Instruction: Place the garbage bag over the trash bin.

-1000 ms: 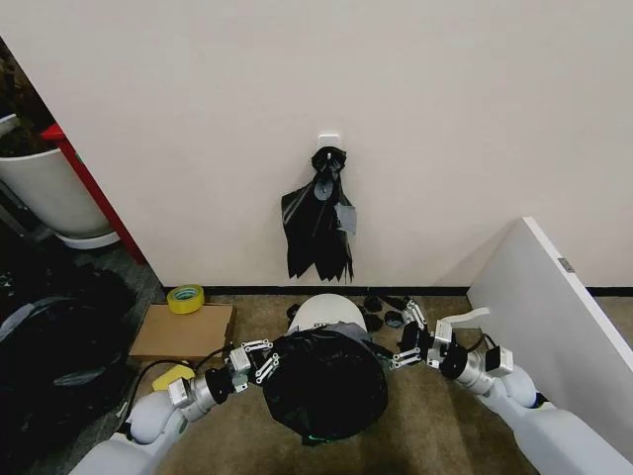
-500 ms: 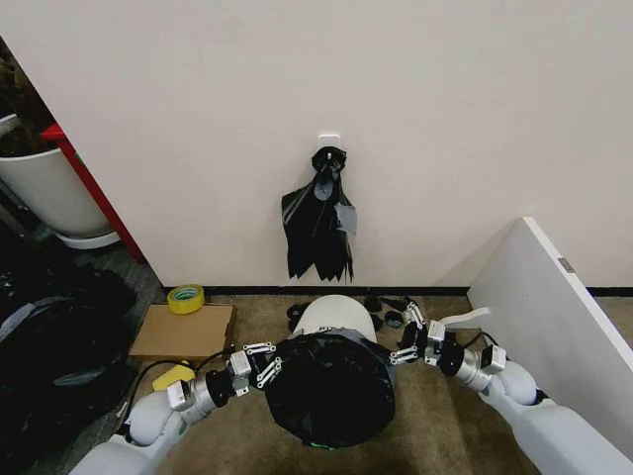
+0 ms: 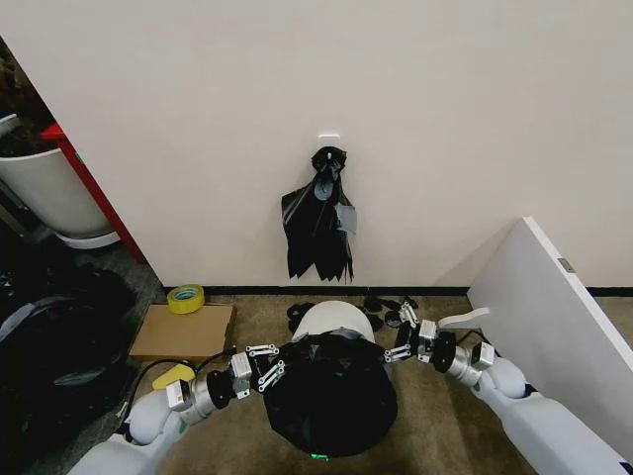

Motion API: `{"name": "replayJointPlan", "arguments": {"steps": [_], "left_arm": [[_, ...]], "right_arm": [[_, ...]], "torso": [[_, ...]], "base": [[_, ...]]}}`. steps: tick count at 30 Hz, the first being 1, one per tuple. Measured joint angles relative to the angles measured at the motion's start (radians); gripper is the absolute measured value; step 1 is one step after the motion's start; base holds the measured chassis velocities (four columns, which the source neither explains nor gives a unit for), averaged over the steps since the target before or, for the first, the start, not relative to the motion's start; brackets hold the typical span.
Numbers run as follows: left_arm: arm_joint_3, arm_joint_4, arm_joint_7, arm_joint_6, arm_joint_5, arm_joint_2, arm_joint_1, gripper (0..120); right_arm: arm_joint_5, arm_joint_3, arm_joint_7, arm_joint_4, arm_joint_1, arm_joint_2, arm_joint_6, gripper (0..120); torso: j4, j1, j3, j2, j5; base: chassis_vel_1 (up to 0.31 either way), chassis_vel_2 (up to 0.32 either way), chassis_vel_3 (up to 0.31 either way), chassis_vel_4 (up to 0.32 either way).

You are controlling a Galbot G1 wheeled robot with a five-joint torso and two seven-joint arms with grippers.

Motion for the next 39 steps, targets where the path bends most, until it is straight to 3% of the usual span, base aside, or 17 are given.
{"name": "replayJointPlan", "arguments": {"steps": [14,26,36,39], "left_arm": [[0.001,-0.017,0.039,0.030,-0.068,-0.004,0.000,4],[-0.006,0.058,0.032,0.027,-0.093,-0.012,-0.013,4],[-0.005,0.064,0.030,0.037,-0.115,-0.014,-0.016,4],[0.003,0.063,-0.047,0.059,-0.143,-0.014,-0.009,4]], "right_arm": [[-0.014,-0.048,0.216,-0.016,0.012,0.056,0.132,100],[0.020,0.023,0.324,0.086,-0.037,0.008,0.149,100],[-0.014,0.053,0.277,0.081,-0.053,0.003,0.131,100],[-0.065,0.064,0.446,0.132,-0.063,0.019,0.114,100]], "torso": [[0.0000,0.000,0.000,0.000,0.0000],[0.0000,0.000,0.000,0.000,-0.0001],[-0.0001,0.000,0.000,0.000,0.0001],[0.0000,0.000,0.000,0.000,0.0001]], "base": [[0.000,0.000,0.000,0.000],[0.000,0.000,0.000,0.000],[0.000,0.000,0.000,0.000],[0.000,0.000,0.000,0.000]]}}
